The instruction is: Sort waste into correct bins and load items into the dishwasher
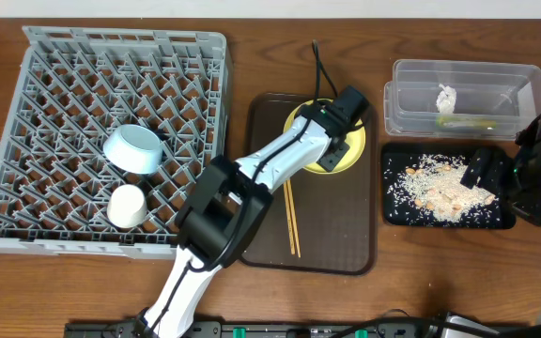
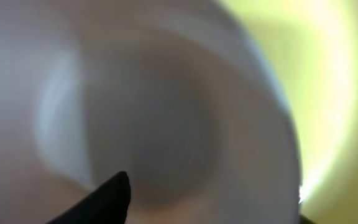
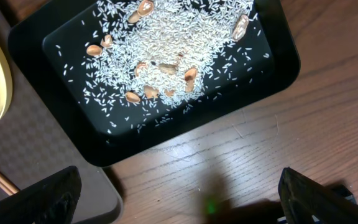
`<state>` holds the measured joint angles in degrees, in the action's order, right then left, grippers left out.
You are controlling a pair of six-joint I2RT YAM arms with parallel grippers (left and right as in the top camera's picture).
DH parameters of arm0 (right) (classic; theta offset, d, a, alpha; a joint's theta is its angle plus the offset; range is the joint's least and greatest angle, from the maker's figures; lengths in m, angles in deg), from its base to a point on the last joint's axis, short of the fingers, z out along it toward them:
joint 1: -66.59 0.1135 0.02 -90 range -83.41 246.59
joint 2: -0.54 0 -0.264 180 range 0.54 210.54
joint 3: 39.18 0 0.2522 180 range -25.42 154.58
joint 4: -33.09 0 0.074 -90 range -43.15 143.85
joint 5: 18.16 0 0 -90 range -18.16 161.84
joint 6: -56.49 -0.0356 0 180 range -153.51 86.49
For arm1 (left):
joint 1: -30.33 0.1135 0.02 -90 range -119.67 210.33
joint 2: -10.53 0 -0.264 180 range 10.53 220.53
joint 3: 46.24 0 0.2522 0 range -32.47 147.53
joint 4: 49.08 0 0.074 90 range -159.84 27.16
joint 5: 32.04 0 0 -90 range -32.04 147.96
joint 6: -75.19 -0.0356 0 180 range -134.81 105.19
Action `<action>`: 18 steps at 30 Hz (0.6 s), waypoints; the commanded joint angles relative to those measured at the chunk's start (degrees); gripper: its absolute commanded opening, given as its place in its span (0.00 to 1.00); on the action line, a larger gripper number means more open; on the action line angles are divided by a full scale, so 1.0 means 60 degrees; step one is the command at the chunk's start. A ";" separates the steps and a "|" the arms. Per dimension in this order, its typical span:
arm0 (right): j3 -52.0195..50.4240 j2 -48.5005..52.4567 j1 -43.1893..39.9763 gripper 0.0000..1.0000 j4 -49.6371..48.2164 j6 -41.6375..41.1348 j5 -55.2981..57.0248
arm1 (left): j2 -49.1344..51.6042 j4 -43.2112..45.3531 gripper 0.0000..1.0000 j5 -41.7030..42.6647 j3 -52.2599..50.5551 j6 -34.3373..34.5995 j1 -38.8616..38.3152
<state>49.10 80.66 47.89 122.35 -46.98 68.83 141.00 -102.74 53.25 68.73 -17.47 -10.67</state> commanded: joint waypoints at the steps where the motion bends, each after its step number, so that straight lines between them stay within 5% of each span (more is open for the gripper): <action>1: 0.0109 -0.0066 -0.0051 0.99 0.0004 -0.0106 0.0025 | 0.0164 0.0000 0.43 -0.0149 -0.0106 -0.0018 -0.0040; 10: 0.0109 -0.0066 -0.0051 0.99 0.0007 -0.0106 0.0025 | 0.0015 -0.0011 0.08 -0.0149 -0.0055 -0.0015 -0.0040; 18: 0.0109 -0.0066 -0.0051 0.99 0.0011 -0.0106 0.0025 | -0.0583 -0.0018 0.08 -0.0153 -0.0051 -0.0015 -0.0040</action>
<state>49.10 80.68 47.89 122.35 -46.98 68.83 140.78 -102.72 53.03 68.69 -17.80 -10.82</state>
